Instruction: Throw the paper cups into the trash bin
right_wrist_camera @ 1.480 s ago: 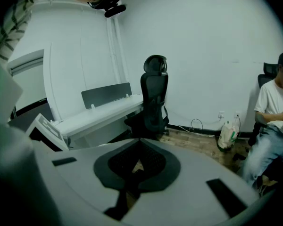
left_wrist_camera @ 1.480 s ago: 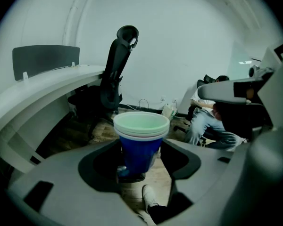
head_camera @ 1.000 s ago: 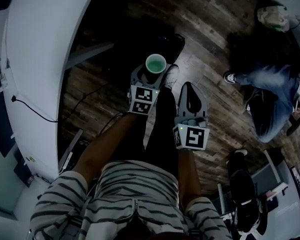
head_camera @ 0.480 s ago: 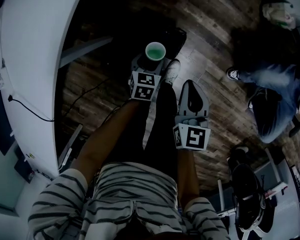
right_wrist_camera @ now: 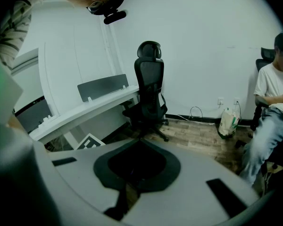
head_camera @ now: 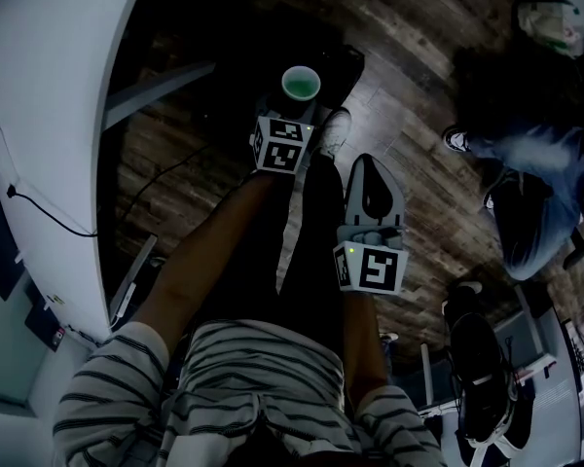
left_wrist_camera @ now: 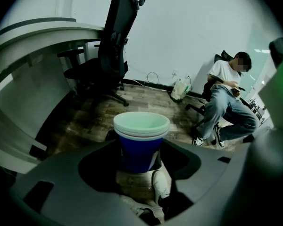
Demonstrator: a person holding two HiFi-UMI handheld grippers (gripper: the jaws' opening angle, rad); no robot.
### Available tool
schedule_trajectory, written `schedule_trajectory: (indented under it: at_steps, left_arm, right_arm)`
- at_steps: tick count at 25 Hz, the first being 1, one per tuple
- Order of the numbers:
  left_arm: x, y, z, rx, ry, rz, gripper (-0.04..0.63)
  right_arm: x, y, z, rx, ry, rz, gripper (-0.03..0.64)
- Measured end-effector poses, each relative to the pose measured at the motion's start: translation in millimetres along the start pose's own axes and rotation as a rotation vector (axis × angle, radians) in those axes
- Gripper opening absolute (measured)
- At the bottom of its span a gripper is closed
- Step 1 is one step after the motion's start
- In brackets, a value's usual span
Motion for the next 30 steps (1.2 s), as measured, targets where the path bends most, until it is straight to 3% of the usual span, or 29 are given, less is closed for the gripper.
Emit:
schedule_trajectory:
  at_steps: [13, 30]
  left_arm:
    - [6.4, -34.3, 4.1, 0.022, 0.04, 0.05, 0.279]
    - [8.7, -84.1, 2.6, 0.035, 0.016, 0.104, 0.279]
  right_arm:
    - [7.3, -12.9, 6.0, -0.016, -0.003, 0.01, 0.011]
    - [23.0, -25.8, -1.4, -0.016, -0.016, 0.037, 0.011]
Point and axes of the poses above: the fingertips, and each gripper's own axes: y backward along the fingers, z to its left, x out of its underside, the point moved 1 cm from there along y, backward along the fingers, and after that the axes turned 15 degrees about z, right-handed, at the moved point
